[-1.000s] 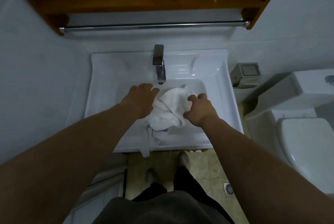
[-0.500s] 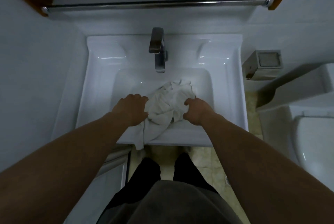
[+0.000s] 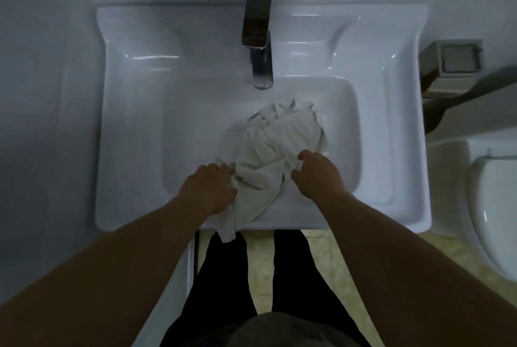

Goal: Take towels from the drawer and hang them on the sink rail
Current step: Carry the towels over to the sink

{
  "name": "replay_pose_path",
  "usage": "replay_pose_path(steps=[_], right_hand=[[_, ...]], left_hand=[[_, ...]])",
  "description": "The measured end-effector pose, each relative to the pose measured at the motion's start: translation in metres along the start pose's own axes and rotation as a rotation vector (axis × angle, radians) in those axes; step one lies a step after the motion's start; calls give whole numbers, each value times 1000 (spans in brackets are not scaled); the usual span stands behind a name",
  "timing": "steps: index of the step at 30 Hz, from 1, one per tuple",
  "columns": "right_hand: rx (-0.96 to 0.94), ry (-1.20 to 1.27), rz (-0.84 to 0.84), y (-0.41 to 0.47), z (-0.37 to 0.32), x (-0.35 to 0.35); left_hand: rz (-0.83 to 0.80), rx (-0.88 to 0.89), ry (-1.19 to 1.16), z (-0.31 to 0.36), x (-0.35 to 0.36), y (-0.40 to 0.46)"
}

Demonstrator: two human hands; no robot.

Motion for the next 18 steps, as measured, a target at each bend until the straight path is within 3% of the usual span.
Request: replay_pose_path(steps=[7,12,18], right_hand=[[24,70,128,49,-30,11],[11,62,209,76,-45,27],[-188,-86,441,77,-62,32]], left_hand=[[171,45,-16,-27,-11,39],[252,169,14,-16,-18,64],[314,234,6,-1,-25,87]])
Point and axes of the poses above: each hand's wrist, its own y-axis towards the middle knuckle, its own x-axis out of the palm, z = x × y, the point moved 8 cm from there along y, towards the middle knuckle, and after that the axes turned 10 degrees about x, right-handed, at the moved point
